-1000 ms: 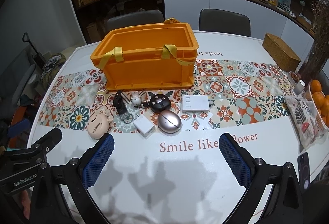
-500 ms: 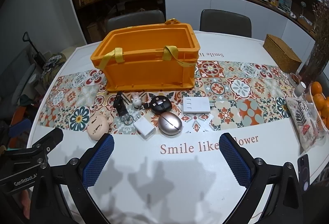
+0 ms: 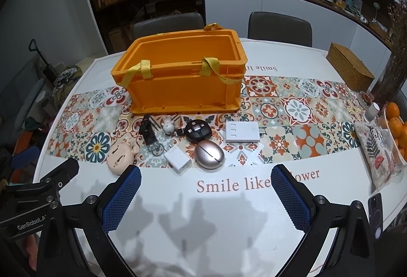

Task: Organize rigid objects

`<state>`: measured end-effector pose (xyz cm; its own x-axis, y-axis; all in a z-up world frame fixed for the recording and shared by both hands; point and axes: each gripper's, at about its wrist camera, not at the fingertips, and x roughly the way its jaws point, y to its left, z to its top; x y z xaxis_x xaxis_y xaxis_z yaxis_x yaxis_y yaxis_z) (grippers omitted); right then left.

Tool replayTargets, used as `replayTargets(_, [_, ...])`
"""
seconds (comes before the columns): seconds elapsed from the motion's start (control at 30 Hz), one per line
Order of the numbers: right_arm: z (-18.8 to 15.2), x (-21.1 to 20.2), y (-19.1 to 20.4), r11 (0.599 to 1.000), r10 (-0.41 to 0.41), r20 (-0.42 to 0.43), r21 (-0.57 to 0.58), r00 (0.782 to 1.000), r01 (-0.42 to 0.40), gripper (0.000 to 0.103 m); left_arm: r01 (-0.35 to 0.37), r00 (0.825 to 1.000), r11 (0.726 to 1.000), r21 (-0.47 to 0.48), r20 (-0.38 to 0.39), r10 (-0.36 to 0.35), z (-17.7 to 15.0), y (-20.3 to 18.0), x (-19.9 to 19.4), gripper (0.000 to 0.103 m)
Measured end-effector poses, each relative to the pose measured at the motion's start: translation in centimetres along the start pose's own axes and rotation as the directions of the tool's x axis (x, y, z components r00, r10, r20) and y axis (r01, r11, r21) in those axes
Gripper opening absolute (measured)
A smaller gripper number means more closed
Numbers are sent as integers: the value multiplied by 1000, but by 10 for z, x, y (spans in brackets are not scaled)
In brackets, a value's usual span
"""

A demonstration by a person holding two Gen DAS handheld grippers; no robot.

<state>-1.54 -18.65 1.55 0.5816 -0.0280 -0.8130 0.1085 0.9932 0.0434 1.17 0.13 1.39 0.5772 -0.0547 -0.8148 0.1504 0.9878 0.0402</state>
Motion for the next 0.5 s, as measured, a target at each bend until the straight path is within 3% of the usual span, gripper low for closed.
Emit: replayTargets(0.5, [1, 10, -6, 1000, 18, -16, -8, 1000, -18, 103, -4, 1000, 1000, -10, -22, 4, 0, -5, 9, 103])
